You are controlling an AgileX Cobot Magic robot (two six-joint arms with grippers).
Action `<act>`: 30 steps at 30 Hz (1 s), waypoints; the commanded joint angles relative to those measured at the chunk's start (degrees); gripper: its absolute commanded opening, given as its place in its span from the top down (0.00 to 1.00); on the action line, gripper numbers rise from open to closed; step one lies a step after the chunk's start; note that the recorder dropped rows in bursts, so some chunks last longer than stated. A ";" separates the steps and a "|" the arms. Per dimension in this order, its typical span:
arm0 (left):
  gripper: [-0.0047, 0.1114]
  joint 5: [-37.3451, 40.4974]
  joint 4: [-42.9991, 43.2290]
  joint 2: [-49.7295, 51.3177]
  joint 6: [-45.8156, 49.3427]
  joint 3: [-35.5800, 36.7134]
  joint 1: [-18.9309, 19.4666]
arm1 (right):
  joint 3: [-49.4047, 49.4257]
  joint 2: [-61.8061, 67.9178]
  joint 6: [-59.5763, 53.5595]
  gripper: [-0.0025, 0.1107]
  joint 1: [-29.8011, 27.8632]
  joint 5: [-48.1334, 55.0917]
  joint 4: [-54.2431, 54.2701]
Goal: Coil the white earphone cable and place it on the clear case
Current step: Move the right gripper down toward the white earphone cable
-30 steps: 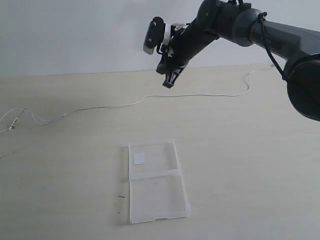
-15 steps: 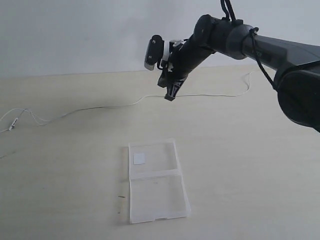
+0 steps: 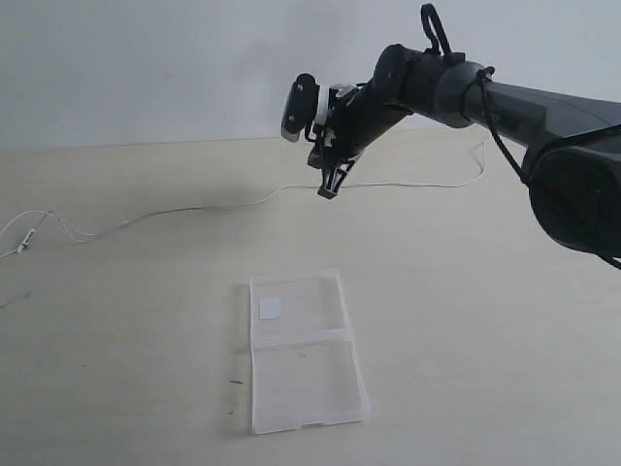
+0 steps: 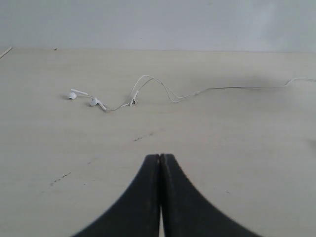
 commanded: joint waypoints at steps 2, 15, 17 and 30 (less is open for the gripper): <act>0.96 -0.66 -0.50 -0.38 0.25 -0.01 -0.28 | -0.34 1.34 1.81 0.98 -0.15 -0.70 0.10; 0.96 -0.66 -0.50 -0.38 0.25 -0.01 -0.28 | -3.81 2.35 6.75 0.98 -0.15 -4.54 1.49; 0.96 -0.66 -0.50 -0.38 0.25 -0.01 -0.28 | -3.81 2.91 6.42 0.98 -0.15 -3.61 2.08; 0.96 -0.66 -0.50 -0.38 0.25 -0.01 -0.28 | -3.81 6.11 6.17 0.98 -0.15 -11.73 4.41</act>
